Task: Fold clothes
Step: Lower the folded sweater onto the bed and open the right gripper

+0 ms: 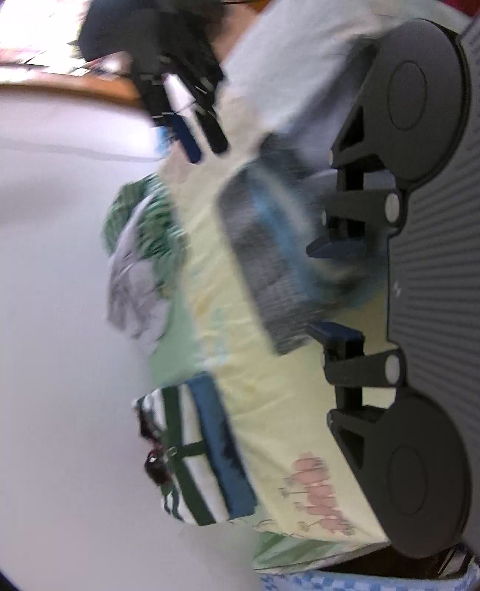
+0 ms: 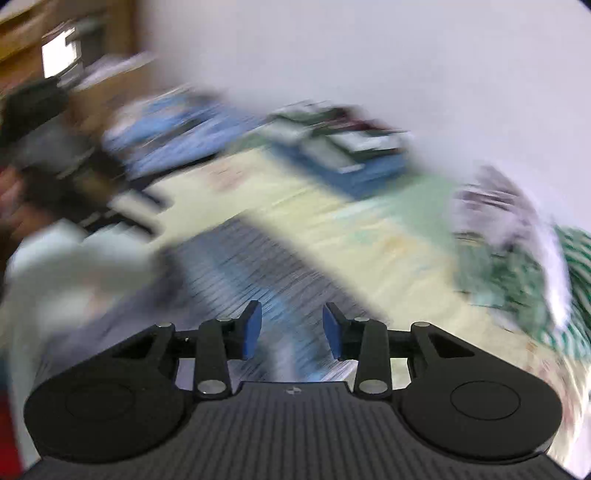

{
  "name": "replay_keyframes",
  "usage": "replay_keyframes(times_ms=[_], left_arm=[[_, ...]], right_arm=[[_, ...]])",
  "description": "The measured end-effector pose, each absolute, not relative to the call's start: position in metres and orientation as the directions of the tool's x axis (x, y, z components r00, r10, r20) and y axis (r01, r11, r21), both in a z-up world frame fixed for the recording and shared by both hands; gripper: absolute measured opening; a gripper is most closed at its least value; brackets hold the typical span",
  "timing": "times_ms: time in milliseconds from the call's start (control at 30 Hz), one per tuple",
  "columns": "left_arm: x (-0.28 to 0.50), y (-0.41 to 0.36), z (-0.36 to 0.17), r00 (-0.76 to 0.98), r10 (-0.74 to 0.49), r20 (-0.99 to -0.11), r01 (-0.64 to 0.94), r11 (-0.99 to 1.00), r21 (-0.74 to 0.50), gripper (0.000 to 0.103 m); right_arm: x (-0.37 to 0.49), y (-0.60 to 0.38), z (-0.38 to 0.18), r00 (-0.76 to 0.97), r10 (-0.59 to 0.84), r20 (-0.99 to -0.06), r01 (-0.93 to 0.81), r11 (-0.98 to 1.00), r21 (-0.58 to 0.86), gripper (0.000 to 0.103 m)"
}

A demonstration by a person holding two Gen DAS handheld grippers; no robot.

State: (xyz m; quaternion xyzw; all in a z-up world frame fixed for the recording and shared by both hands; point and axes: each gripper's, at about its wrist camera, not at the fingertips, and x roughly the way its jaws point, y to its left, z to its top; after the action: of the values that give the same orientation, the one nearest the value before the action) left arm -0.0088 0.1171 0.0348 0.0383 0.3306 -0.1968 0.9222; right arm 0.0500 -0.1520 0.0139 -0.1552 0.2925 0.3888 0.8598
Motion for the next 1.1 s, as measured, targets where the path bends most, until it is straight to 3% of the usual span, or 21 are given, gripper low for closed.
replay_keyframes(times_ms=[100,200,467,533,800,900,1033,1100], left_arm=[[0.029,0.100,0.022,0.764,-0.231,-0.603,0.289,0.957,0.000,0.040],[0.056,0.088,-0.002,0.742,-0.209,-0.637,0.265,0.964,-0.008,0.040],[0.027,0.082,-0.033,0.749,-0.229,-0.622,0.396,0.907,0.143,0.048],[0.021,0.081,-0.039,0.765,-0.232,-0.600,0.404,0.899,0.167,0.048],[0.018,0.085,-0.019,0.754,-0.247,-0.609,0.435,0.882,0.181,0.049],[-0.001,0.080,-0.010,0.755,-0.267,-0.599,0.455,0.871,0.184,0.056],[-0.016,0.070,-0.025,0.751,-0.243,-0.615,0.463,0.857,0.227,0.055],[-0.017,0.075,-0.029,0.751,-0.250,-0.611,0.441,0.879,0.182,0.055]], right_arm=[[0.073,-0.132,0.001,0.637,0.494,-0.592,-0.621,0.784,-0.015,0.038],[0.084,-0.111,-0.019,0.662,0.453,-0.597,-0.551,0.834,0.021,0.038],[0.066,-0.114,-0.056,0.616,0.494,-0.614,-0.650,0.759,-0.042,0.045],[0.057,-0.122,-0.066,0.625,0.520,-0.582,-0.686,0.722,-0.092,0.044],[0.061,-0.138,-0.049,0.602,0.555,-0.574,-0.678,0.735,0.001,0.042],[0.039,-0.142,-0.044,0.580,0.570,-0.582,-0.695,0.719,0.011,0.042],[0.027,-0.147,-0.057,0.576,0.546,-0.608,-0.685,0.729,0.005,0.040],[0.027,-0.152,-0.064,0.583,0.545,-0.602,-0.671,0.741,0.021,0.040]])
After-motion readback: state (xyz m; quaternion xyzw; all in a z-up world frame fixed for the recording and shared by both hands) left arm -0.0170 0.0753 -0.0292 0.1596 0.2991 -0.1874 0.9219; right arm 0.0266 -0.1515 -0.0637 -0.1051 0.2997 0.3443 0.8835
